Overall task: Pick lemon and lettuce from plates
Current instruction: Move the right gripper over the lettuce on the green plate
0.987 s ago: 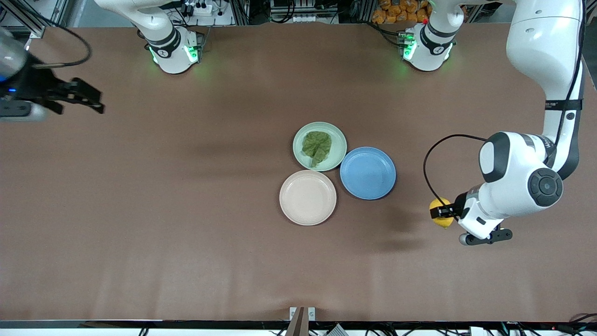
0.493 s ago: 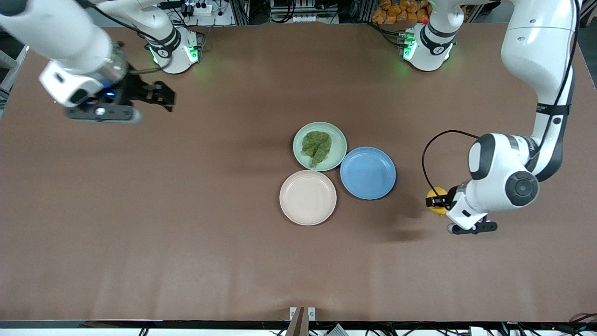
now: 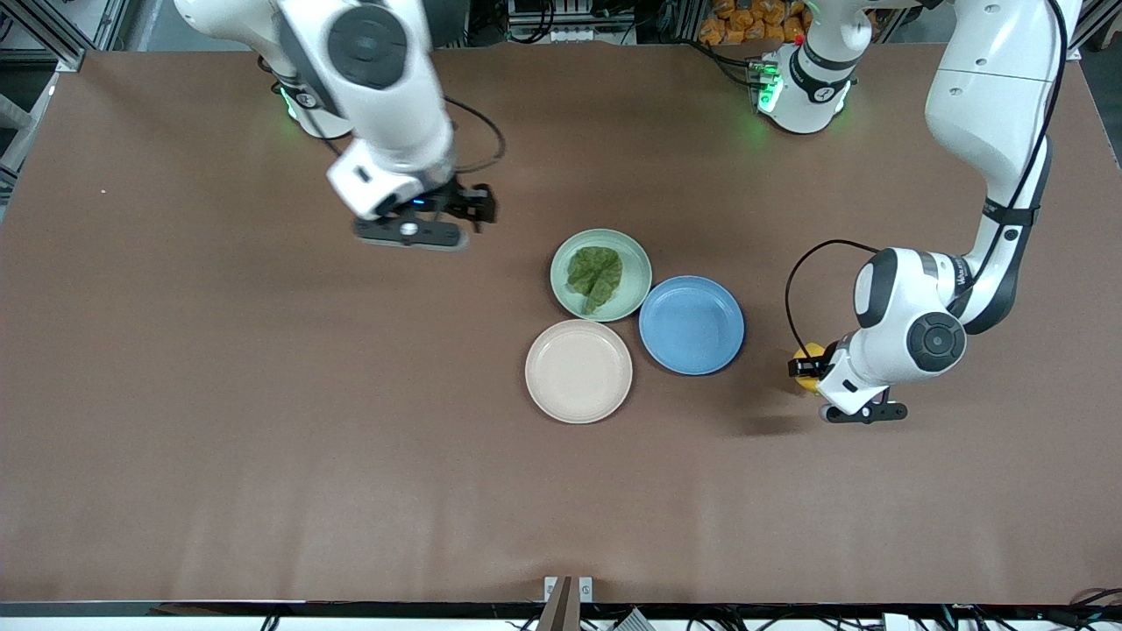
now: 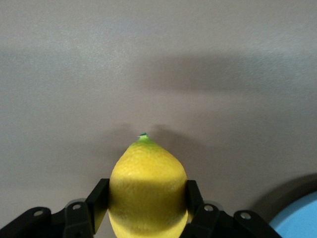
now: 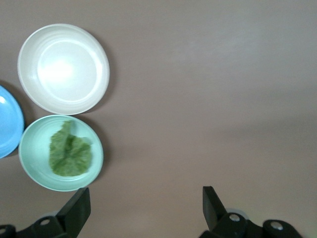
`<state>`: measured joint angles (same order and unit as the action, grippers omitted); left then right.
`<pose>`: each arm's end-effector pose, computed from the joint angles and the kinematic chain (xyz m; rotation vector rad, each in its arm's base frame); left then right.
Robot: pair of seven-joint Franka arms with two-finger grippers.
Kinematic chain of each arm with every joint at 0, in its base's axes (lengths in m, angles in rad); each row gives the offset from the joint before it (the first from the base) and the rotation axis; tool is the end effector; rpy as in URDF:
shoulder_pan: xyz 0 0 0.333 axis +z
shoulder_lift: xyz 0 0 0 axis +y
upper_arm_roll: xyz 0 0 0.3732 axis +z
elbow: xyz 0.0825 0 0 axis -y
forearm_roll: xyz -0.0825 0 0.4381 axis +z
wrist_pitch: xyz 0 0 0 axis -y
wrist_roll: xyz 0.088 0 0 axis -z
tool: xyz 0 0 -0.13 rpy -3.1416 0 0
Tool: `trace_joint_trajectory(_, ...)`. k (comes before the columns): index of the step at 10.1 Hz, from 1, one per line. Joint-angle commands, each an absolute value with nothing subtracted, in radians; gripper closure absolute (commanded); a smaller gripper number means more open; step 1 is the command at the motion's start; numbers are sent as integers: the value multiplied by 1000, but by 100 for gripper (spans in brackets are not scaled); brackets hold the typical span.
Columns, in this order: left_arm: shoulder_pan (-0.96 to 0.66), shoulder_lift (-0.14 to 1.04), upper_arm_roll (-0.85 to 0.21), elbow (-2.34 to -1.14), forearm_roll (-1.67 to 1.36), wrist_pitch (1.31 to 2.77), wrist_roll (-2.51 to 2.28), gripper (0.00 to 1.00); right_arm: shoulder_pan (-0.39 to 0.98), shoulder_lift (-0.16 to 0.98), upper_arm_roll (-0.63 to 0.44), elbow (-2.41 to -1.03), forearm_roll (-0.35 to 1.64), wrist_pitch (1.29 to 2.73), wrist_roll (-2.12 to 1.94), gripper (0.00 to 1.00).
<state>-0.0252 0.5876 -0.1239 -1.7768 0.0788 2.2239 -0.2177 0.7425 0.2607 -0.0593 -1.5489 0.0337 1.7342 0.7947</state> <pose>0.7046 -0.0959 0.2050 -3.1200 -0.0505 0.2103 0.5370 0.4474 0.5129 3.0972 -0.1811 -0.1044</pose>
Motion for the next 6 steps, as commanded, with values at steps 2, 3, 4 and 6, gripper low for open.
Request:
trace_joint_trajectory(2,-23,584,-124,-1799,109,2240,-212,100,868,408,-69,-1534,38,1905,980,0)
trace_joint_trajectory(3,-23,583,-124,-1799,109,2238,-221,100,903,438,-69,-1534,38,1955,1015,0)
trace_joint_trajectory(4,-21,568,-124,-1805,109,2237,-221,100,920,463,-69,-1534,37,2001,1046,0)
trace_joint_trajectory(6,-23,513,-124,-1822,109,2226,-236,100,943,521,-69,-1531,46,2057,1080,0)
